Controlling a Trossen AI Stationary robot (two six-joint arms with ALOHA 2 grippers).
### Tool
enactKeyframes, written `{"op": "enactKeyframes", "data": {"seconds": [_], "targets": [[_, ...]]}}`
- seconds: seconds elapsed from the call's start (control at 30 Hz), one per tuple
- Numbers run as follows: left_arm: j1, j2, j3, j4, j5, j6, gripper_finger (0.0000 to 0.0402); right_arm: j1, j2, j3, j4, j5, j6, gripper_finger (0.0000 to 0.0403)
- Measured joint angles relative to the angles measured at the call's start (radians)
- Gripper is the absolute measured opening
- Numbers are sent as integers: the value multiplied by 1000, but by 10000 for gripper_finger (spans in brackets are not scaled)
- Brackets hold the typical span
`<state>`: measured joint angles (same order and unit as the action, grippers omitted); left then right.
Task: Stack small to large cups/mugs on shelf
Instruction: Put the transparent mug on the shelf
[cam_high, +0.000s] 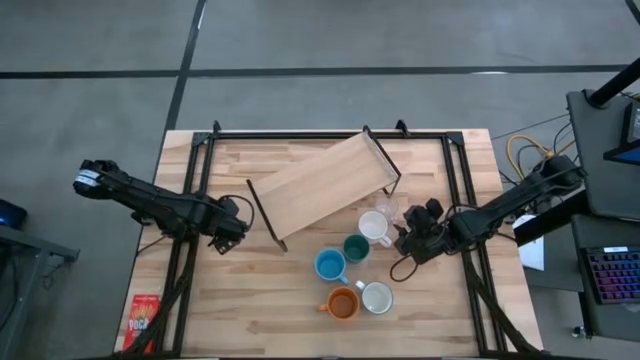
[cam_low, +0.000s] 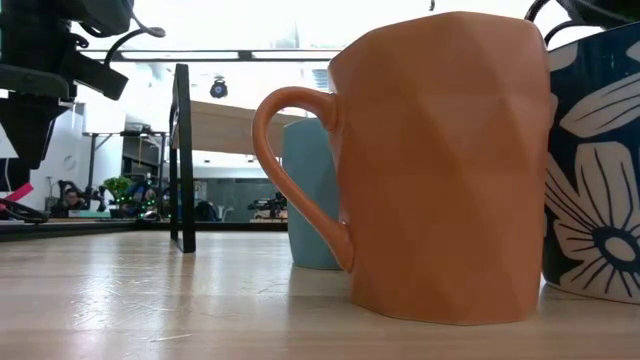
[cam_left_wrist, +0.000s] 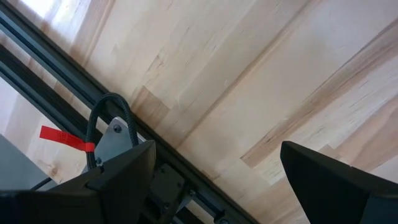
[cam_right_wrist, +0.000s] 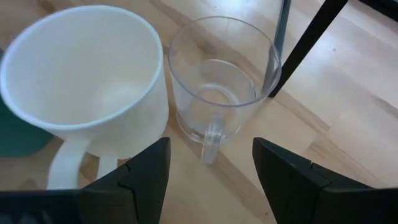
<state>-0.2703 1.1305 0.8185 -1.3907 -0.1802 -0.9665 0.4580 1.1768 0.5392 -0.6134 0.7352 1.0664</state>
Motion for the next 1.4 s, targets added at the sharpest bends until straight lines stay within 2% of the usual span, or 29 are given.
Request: {"op": "enactKeyframes", "data": {"seconds": [0.23,0.33,0.43,0.57,0.6,0.97,1.13,1.27,1.4], "targets": [[0,0,0,0,0,0,331,0,39,-1,1,30,0,221],[0,0,0,0,0,0,331,0,46,-1,0,33,10,205],[0,0,0,0,0,0,331,0,49,-1,0,32,13,152],[0,-1,0,1,0,0,331,0,49,-1,-1,26,-38,35],[0,0,0,1,0,0,331,0,49,-1,0,26,-49,25],[0,-1,0,2,0,1,331,0,47,1,-3,25,-59,10],[0,-1,0,2,0,1,331,5,22,54,-9,18,-122,10],[0,-1,0,2,-1,1,331,43,-15,110,-20,-2,-140,9],[0,-1,0,2,-2,1,331,97,-58,154,-108,-8,-94,9]]}}
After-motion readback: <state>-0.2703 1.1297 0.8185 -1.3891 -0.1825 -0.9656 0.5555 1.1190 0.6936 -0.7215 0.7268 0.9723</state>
